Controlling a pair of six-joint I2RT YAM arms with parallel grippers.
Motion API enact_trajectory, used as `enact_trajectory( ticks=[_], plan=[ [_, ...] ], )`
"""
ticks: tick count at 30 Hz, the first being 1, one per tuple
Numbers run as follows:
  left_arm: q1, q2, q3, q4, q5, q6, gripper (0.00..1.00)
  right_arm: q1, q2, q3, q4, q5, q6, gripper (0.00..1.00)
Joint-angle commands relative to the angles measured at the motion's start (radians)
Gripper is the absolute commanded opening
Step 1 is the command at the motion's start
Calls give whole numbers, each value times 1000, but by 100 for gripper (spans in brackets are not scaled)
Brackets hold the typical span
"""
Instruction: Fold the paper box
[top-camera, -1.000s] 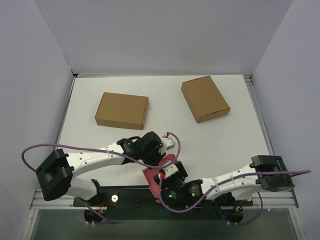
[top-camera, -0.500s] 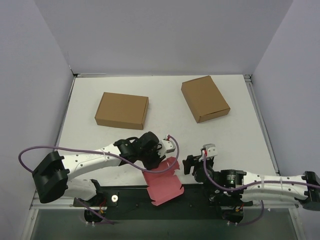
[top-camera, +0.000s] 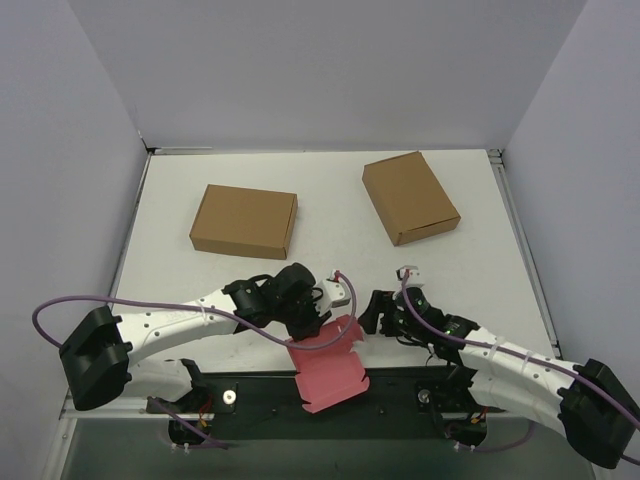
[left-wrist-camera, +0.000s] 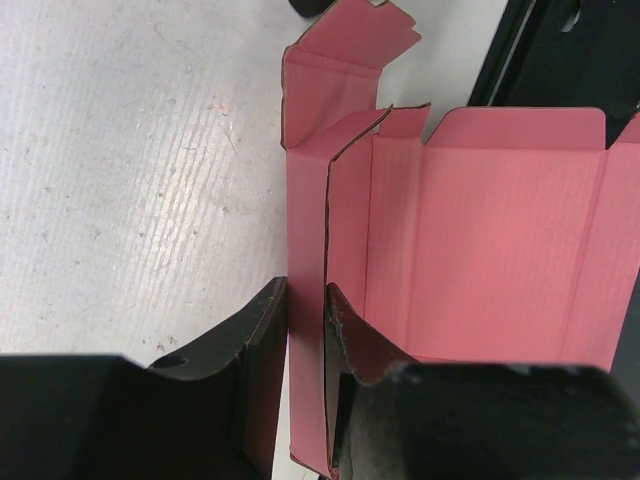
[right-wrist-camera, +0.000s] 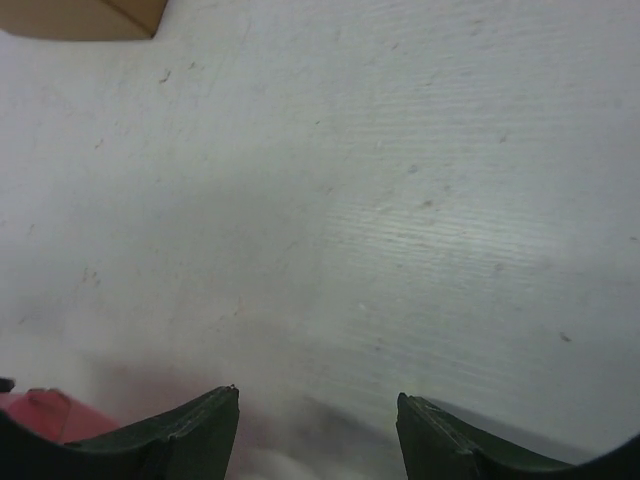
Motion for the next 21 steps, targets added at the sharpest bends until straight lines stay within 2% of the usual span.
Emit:
enact_trajectory(
  ticks=[1,13,21],
  plan=[
    [-3,-6,11,24,-36,9,30,5,32,-15,216,-210,-21,64],
    [-5,20,20,24,-85,-6,30,48,32,-106,368,-330,-23,62],
    [-13,19,17,23,-119,-9,27,125,110,-103,432,-263,66,58]
  ],
)
